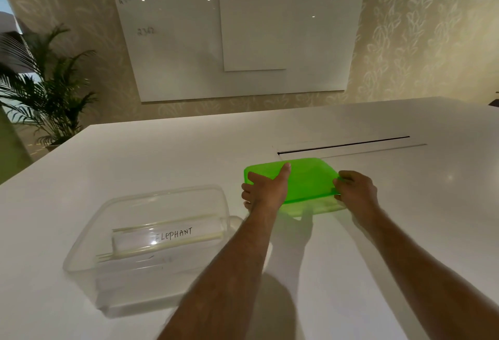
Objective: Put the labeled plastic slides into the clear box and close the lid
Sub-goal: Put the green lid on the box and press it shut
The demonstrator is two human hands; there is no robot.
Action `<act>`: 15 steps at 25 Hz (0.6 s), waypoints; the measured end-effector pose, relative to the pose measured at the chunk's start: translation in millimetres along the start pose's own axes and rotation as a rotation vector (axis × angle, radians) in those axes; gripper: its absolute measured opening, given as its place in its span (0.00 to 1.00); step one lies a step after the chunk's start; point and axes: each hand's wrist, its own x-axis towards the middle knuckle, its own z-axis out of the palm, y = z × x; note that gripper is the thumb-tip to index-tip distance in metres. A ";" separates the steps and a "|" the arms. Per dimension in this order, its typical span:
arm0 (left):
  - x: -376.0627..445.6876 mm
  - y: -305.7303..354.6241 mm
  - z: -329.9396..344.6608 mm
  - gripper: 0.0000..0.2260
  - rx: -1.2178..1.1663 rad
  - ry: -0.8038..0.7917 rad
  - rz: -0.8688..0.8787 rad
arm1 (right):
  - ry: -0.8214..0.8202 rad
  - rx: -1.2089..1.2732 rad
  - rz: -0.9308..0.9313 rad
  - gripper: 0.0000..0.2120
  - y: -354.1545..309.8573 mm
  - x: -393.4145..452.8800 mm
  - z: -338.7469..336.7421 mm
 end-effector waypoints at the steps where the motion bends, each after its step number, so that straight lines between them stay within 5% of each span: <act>1: -0.8 6.6 -1.5 0.49 -0.030 0.007 0.023 | 0.021 0.108 0.041 0.14 -3.8 1.0 -3.8; 5: -1.6 34.7 -20.9 0.46 -0.190 0.023 0.109 | 0.088 0.383 0.057 0.20 -24.1 3.8 -11.6; 9: 4.0 54.7 -58.2 0.41 -0.448 0.027 0.149 | 0.023 0.504 0.011 0.15 -48.9 -4.3 -9.4; 15: 17.2 44.0 -135.6 0.12 -0.826 -0.077 0.139 | -0.076 0.565 -0.063 0.08 -68.9 -20.3 14.4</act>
